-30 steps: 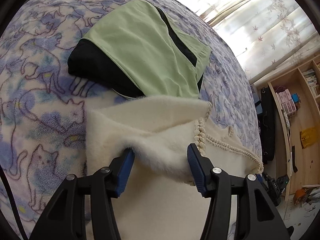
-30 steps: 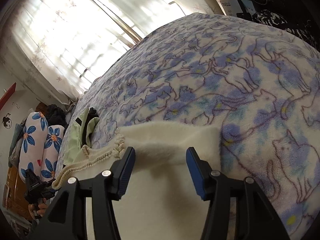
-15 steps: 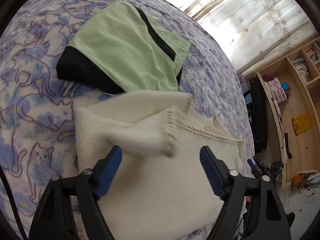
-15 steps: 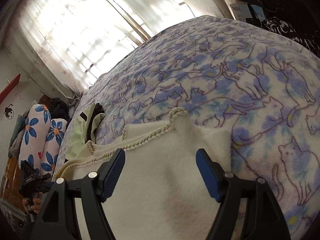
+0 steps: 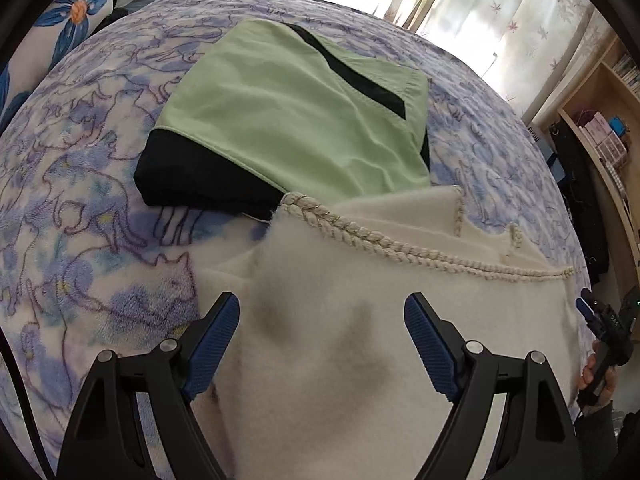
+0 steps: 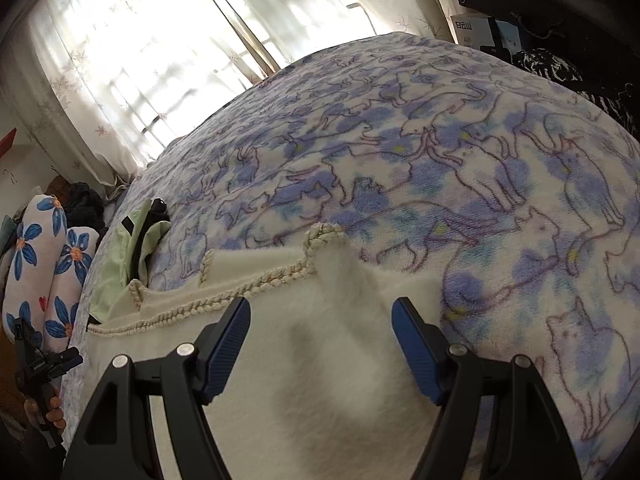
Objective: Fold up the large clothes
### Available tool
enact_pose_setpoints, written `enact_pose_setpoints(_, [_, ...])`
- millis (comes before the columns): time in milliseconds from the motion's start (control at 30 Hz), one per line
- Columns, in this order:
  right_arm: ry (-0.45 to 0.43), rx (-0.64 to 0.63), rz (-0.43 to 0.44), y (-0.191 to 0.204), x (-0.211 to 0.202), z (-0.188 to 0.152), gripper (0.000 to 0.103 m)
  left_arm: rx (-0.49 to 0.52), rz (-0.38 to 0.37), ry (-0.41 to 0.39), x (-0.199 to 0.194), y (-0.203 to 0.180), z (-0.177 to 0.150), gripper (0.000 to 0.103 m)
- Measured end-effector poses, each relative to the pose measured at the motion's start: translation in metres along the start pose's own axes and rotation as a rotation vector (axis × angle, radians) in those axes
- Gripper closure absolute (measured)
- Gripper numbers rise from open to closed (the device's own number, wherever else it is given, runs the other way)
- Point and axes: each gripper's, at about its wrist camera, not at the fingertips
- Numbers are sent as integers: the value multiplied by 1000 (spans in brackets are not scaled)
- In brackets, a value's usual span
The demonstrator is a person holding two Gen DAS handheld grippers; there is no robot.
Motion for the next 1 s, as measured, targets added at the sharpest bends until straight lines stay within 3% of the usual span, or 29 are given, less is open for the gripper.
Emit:
enact_pose_setpoints(200, [43, -27, -56, -9, 26, 10, 30, 52, 38, -31, 31, -15, 7, 21])
enact_pose_setpoints(233, [46, -30, -60, -10, 29, 11, 30, 60, 46, -35, 34, -18, 8, 23])
enact_pose_setpoints(267, [49, -33, -64, -11, 33, 11, 33, 65, 46, -44, 36, -20, 8, 32])
enact_pose_setpoints(333, [80, -24, -40, -13, 40, 11, 66, 54, 49, -68, 36, -21, 9, 49])
enact_pose_setpoints(367, [108, -15, -42, -14, 45, 10, 92, 43, 55, -85, 34, -20, 9, 66])
enact_pose_setpoints(400, [100, -19, -59, -13, 46, 7, 93, 33, 70, -95, 33, -20, 8, 84])
enact_pose_setpoints(467, [37, -17, -64, -8, 34, 6, 94, -6, 62, -104, 28, -12, 7, 94])
enact_pose_setpoints(567, [-94, 43, 6, -7, 2, 13, 95, -71, 25, -116, 14, -1, 10, 95])
enact_pose_setpoints(633, [-124, 75, 33, -7, -6, 21, 95, -91, 23, -128, 5, -2, 15, 96])
enact_pose_setpoints(833, [-119, 106, -6, -13, 11, 31, 95, -94, 82, -174, 1, -17, 24, 97])
enact_pose_setpoints(967, [18, 240, -89, -48, 58, 16, 95, -121, 148, -70, 46, -6, 16, 96])
enact_pose_setpoints(1000, [13, 237, -100, -50, 62, 12, 95, -120, 151, -68, 52, -5, 13, 96])
Point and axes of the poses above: each gripper's, at about its wrist camera, not at the fingertips, and x roughly the way its jaws point, y to its left, z to its top, and after that the axes turned 13 degrees about z, right-handed
